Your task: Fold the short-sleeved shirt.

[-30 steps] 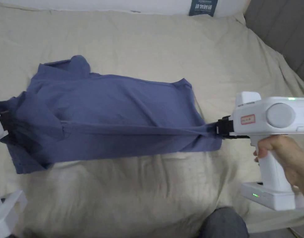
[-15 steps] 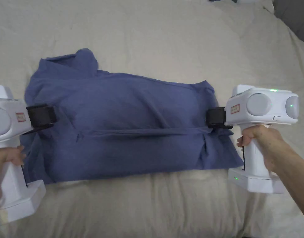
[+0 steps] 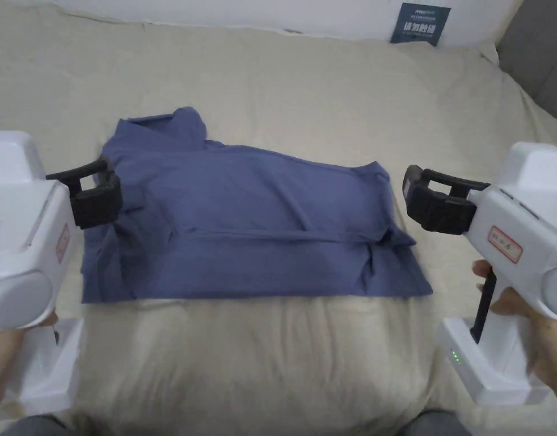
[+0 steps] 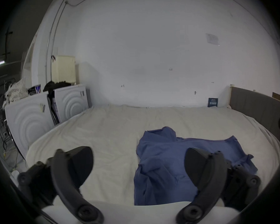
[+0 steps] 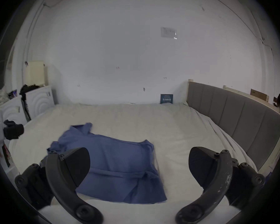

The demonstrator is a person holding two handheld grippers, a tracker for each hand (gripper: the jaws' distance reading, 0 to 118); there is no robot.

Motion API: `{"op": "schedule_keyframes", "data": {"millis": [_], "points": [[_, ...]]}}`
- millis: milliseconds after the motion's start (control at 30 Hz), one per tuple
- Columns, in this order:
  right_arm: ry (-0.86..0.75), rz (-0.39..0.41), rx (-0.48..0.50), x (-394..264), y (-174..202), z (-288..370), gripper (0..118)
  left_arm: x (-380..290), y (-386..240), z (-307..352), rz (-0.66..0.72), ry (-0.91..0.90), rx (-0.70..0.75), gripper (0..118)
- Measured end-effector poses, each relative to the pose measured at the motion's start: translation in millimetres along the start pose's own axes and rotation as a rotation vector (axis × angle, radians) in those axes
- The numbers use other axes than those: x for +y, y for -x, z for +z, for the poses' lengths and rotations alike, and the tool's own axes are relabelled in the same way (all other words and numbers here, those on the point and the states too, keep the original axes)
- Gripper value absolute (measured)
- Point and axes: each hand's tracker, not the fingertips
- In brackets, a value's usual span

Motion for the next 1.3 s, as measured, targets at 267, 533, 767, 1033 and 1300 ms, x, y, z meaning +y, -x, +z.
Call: {"op": "schedule_keyframes", "data": {"millis": [267, 533, 767, 1033, 1300], "points": [[-0.048, -0.013, -0.034, -20.0, 15.7, 64.2, 12, -12.3, 6.5, 51.6, 0.033, 0.007, -0.047, 10], [-0.034, -0.016, -0.019, -19.3, 21.7, 82.1, 2, -13.7, -0.1, 60.4, -0.003, 0.077, -0.074, 0], [-0.026, 0.009, -0.004, -8.5, 18.6, 77.4, 2, 8.9, 9.8, 7.6, 0.040, 0.295, -0.125, 83], [0.031, 0.014, 0.004, -13.8, 7.3, 52.7, 2, -13.5, 0.7, -81.1, -0.069, 0.630, -0.180, 118], [0.154, 0.031, -0.027, -30.7, -1.1, 11.5, 2, -76.5, -0.4, -149.1, 0.054, 0.875, -0.062, 116]]}}
